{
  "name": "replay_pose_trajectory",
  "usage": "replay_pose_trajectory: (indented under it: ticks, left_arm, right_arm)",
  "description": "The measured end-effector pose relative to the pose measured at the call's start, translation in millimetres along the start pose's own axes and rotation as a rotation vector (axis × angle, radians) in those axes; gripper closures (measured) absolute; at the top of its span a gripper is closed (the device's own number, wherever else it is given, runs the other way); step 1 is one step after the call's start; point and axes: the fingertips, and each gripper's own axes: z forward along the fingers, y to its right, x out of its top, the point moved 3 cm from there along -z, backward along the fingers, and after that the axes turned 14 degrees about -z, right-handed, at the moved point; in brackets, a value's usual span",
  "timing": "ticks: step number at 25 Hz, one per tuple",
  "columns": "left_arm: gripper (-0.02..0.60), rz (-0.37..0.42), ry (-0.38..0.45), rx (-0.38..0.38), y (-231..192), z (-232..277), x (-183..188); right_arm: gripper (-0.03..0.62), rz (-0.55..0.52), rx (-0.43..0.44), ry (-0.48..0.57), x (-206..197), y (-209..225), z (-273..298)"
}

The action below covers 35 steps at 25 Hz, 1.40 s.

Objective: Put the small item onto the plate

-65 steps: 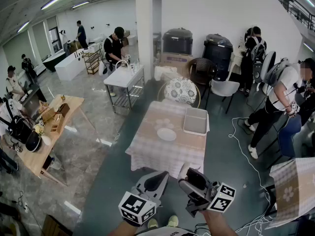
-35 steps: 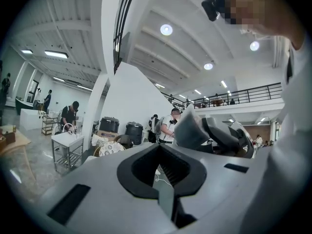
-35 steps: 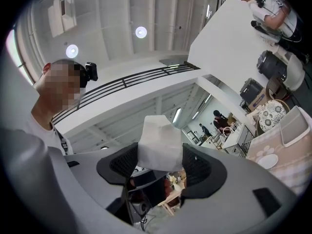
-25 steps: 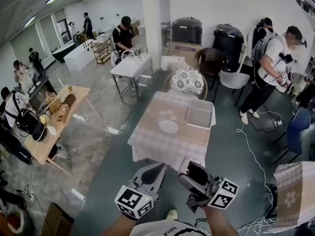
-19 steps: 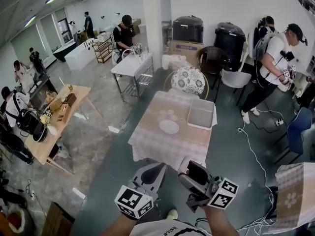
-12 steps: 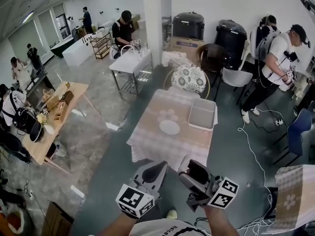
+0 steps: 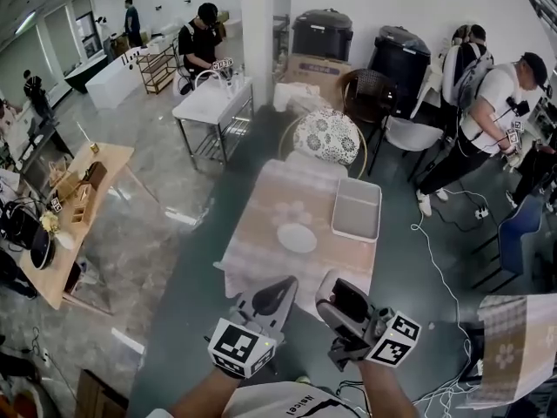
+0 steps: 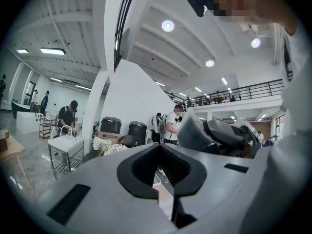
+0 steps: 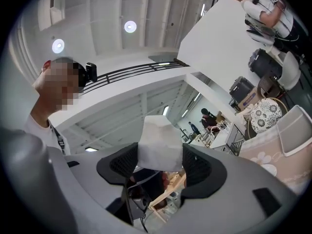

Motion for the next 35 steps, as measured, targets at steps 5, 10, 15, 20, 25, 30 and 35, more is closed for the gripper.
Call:
replay_pose_trajectory:
  ticks: [5,10,15,20,25,30,35]
  left_arm:
    - [0.577,-0.005,-0.027,-0.027,-46.6,19.9,7.1]
    - [0.577,-0.006,-0.052,-0.055,-74.3,38.0,9.5]
    - [0.577,-0.013,-0.046,-0.078,-91.1,51.5,8.4]
    - [0.577,-0.021,-0.069,-0.064,-113.2,76.5,-3.3]
    - [0.577,-0.027,-0.079,-0.041,-138.3,111.1,-8.8]
    - [0.577,-0.042,-0.086,-0.02,-167.1,148.6,-17.0]
    - [0.577,-0.065,-0.108,0.005,-187.7,185.2,-24.1]
  right_arm:
    - [0.312,0.004,-0.045,0.005,-7.7,26.1,37.6]
    - [0.312,0.0,-0.093,-0.024,-20.4,43.9,58.4]
    - [0.312,-0.007,-0.12,-0.039,-26.7,64.4,71.1]
    - [0.312,0.003,-0.143,-0.075,-40.8,100.1,79.8]
    - [0.312,0.002,-0.151,-0.143,-54.0,146.9,90.9]
    - [0.312,0.012,-0.132,-0.197,-65.5,195.4,107.3]
    - [0.312,0.003,-0.109,-0.274,-82.6,238.0,118.5]
